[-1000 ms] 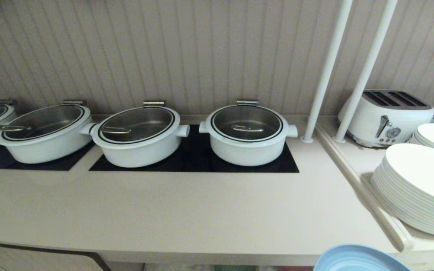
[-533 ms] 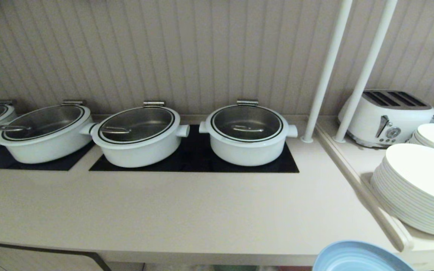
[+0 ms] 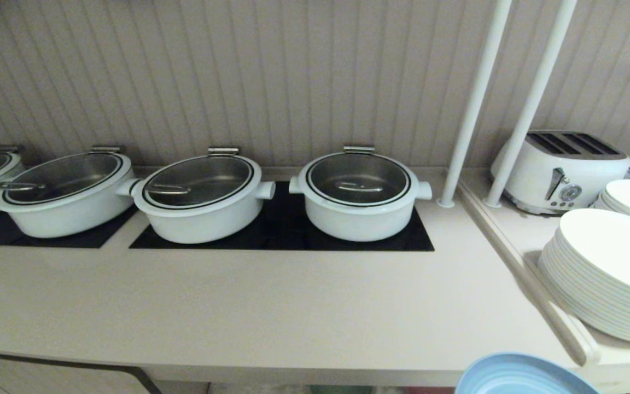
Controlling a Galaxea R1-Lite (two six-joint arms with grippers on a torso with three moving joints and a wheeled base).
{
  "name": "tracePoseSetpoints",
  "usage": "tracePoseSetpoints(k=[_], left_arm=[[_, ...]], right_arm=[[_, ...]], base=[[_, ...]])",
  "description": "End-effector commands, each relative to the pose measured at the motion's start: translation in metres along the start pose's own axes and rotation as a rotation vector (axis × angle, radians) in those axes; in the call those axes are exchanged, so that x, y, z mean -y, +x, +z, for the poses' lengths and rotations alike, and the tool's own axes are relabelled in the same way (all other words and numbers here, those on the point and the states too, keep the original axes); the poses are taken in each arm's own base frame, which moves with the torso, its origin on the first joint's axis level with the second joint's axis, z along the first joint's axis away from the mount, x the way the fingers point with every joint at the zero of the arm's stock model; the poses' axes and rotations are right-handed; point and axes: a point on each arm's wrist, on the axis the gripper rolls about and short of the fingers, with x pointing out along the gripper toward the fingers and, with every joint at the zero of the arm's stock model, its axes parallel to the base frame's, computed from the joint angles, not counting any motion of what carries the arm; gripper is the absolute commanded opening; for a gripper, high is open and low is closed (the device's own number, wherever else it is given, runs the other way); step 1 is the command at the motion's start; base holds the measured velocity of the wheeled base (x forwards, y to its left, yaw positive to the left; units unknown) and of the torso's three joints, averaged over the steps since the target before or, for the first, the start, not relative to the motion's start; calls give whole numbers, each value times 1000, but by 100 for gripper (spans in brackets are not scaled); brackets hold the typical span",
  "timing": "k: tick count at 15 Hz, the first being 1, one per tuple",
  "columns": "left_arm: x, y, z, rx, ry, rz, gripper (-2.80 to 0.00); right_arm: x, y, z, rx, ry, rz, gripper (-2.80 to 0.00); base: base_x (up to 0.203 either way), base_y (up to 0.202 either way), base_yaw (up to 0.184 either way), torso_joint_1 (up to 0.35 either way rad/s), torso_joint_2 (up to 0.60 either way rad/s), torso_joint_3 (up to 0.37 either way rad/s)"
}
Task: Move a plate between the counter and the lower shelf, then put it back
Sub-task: Put the plate in the cupboard
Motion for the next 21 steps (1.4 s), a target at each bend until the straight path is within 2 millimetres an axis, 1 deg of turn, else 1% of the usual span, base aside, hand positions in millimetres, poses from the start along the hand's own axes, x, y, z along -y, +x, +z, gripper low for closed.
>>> tracePoseSetpoints(k=[1,6,18,21], left_arm=[[0,0,0,0,-1,1,-280],[0,0,0,0,-1,1,-280],[0,0,0,1,-1,0,-280],[0,0,0,0,-1,1,-280]], right_arm=[[-1,-1,1,-1,4,1,-280],[-2,-2,2,1,41,6,-280],[-1,-1,0,-5,45,0,-280],[-1,-1,1,-6,45,-1,-280]], base=[[0,0,0,0,0,0],[0,0,0,0,0,0],[0,0,0,-1,1,2],[0,0,0,-65,140,65]])
